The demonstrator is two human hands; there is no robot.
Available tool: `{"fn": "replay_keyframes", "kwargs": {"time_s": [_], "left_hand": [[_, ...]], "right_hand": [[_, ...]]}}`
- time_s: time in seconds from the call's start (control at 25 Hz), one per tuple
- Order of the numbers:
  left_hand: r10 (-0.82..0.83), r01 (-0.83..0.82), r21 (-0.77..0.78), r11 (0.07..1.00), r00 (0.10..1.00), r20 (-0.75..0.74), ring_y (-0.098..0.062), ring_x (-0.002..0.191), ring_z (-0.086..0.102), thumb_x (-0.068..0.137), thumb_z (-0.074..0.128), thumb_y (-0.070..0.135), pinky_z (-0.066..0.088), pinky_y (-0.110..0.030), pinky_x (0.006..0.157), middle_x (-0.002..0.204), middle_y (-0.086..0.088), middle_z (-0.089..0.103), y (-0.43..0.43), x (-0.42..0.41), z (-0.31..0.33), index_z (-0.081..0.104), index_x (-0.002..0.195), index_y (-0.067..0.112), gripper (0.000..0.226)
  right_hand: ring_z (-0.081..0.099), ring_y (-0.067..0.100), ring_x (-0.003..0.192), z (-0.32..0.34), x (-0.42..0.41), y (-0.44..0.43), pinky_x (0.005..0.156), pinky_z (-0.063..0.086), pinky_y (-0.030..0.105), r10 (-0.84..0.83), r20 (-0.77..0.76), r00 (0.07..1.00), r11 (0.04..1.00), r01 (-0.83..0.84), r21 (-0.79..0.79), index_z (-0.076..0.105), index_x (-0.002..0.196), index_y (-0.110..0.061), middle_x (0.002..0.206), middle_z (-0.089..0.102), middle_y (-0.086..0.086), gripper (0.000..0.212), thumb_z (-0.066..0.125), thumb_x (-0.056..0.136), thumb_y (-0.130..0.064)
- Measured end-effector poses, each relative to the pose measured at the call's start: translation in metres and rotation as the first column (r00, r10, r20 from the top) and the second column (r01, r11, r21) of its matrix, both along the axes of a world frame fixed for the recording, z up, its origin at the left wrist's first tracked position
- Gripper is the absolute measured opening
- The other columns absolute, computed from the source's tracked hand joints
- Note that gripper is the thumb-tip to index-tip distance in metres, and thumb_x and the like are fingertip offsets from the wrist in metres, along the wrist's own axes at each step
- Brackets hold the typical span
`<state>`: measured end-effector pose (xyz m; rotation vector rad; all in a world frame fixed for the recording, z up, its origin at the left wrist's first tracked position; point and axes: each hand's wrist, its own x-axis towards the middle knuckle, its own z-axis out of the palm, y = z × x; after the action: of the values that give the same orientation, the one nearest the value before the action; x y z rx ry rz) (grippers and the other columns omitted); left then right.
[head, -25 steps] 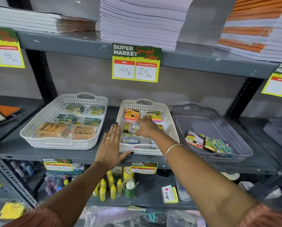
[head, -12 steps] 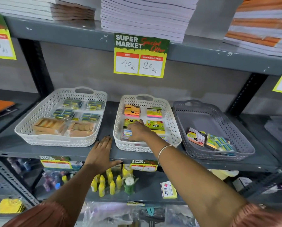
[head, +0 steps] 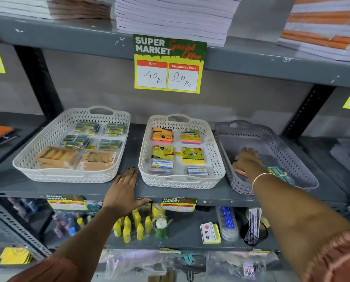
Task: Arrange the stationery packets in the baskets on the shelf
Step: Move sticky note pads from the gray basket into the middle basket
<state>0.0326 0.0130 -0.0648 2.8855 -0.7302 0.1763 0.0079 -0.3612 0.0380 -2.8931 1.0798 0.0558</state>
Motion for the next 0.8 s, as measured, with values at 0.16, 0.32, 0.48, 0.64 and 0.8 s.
{"fn": "replay_keyframes", "kwargs": {"time_s": [0.16, 0.32, 0.48, 0.64, 0.8], "left_hand": [[-0.002, 0.002, -0.015, 1.0, 1.0, 0.014, -0.02, 0.143, 0.018, 0.069, 0.048, 0.077, 0.01, -0.038, 0.119, 0.155, -0.008, 0.021, -0.001, 0.0, 0.001, 0.014, 0.145, 0.008, 0.108], [0.002, -0.002, 0.007, 1.0, 1.0, 0.009, -0.021, 0.143, 0.017, 0.07, 0.047, 0.077, 0.011, -0.039, 0.119, 0.155, -0.009, 0.021, -0.001, -0.001, 0.0, 0.014, 0.144, 0.007, 0.107], [0.001, -0.001, 0.007, 1.0, 1.0, 0.006, -0.022, 0.143, 0.019, 0.069, 0.048, 0.076, 0.013, -0.04, 0.119, 0.154, -0.01, 0.023, -0.001, -0.001, 0.0, 0.015, 0.144, 0.007, 0.107], [0.001, -0.001, 0.012, 1.0, 1.0, 0.014, -0.021, 0.143, 0.017, 0.069, 0.045, 0.077, 0.012, -0.039, 0.119, 0.155, -0.009, 0.022, -0.001, -0.001, 0.001, 0.014, 0.144, 0.008, 0.107], [0.001, -0.001, 0.026, 1.0, 1.0, 0.009, -0.02, 0.144, 0.014, 0.07, 0.042, 0.078, 0.009, -0.038, 0.119, 0.156, -0.008, 0.018, 0.0, -0.003, 0.001, 0.011, 0.145, 0.009, 0.107]], "right_hand": [[0.031, 0.035, 0.14, -0.015, 0.007, -0.016, 0.117, 0.025, 0.048, 0.052, -0.213, 0.976, 0.997, -0.041, 0.059, 0.035, 0.145, -0.008, 0.15, 0.036, 0.017, 0.057, 0.053, 0.094, -0.025], [0.032, 0.035, 0.14, -0.028, 0.017, -0.021, 0.117, 0.024, 0.049, 0.059, -0.276, 0.959, 0.998, -0.056, 0.018, 0.039, 0.144, -0.009, 0.15, 0.038, 0.018, 0.052, 0.05, 0.094, -0.018], [0.025, 0.033, 0.139, -0.03, 0.017, -0.022, 0.117, 0.019, 0.049, 0.055, -0.325, 0.944, 0.992, -0.09, -0.091, 0.04, 0.142, -0.011, 0.145, 0.035, 0.016, 0.051, 0.05, 0.093, -0.02], [0.024, 0.033, 0.14, -0.023, 0.017, -0.017, 0.117, 0.014, 0.056, -0.011, -0.227, 0.974, 0.996, -0.009, -0.087, 0.033, 0.144, -0.005, 0.145, 0.03, 0.017, 0.058, 0.052, 0.092, -0.025], [0.028, 0.039, 0.137, 0.009, 0.027, -0.002, 0.112, 0.033, 0.052, -0.053, 0.004, 0.999, 0.993, 0.052, 0.106, 0.024, 0.145, 0.001, 0.147, 0.026, 0.023, 0.084, 0.07, 0.082, -0.031]]}}
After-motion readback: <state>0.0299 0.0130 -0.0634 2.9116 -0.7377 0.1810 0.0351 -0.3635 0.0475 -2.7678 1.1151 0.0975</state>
